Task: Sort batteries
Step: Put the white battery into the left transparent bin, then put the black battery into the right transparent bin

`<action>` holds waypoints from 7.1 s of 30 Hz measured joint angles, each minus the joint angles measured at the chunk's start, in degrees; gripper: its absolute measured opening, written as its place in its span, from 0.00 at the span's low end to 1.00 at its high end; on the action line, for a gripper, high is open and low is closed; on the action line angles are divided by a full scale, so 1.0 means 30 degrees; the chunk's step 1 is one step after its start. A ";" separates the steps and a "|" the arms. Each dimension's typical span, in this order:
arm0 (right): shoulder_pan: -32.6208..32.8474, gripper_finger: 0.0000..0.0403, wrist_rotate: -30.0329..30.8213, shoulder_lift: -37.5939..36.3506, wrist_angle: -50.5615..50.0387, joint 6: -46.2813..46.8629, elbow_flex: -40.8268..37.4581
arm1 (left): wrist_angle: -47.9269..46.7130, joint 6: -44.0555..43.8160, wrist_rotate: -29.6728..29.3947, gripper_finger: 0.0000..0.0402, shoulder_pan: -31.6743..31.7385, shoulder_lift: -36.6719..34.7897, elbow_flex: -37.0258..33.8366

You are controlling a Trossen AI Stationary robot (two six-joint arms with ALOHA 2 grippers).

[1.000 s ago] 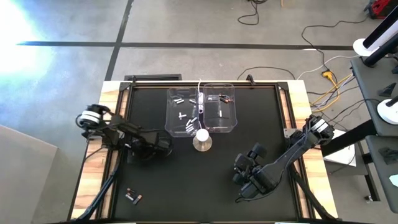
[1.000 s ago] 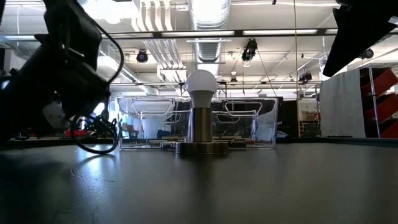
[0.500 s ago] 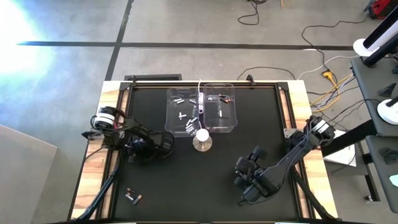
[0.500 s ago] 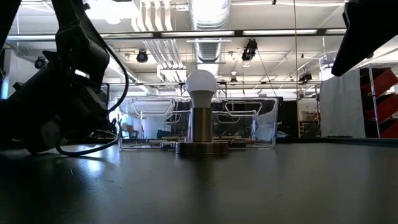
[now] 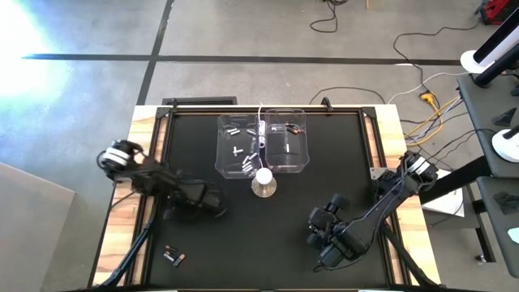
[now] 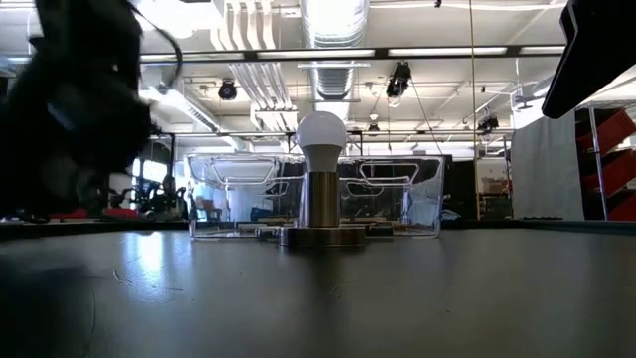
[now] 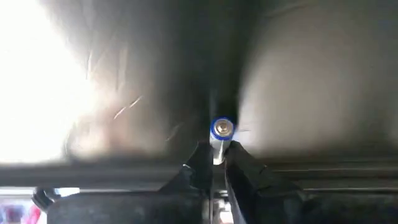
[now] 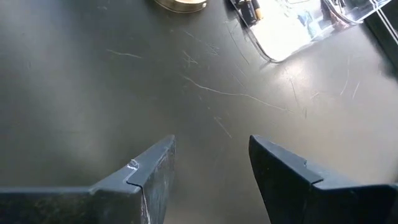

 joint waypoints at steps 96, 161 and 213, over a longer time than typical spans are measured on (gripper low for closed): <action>-0.1460 0.49 -0.3229 -0.0737 0.7405 -0.8182 -0.0136 | 1.0455 -0.6542 -0.6798 0.03 0.0767 -1.0624 0.2077; -0.5389 0.49 -0.5457 -0.2841 0.5679 -1.1169 -0.2229 | 0.7725 0.1961 -0.2069 0.42 1.3033 0.1932 1.1964; -0.4297 0.49 -0.5385 -0.2849 0.6955 -0.8480 -0.2193 | 0.8769 -2.7425 0.0085 0.39 -1.3594 0.0620 0.4847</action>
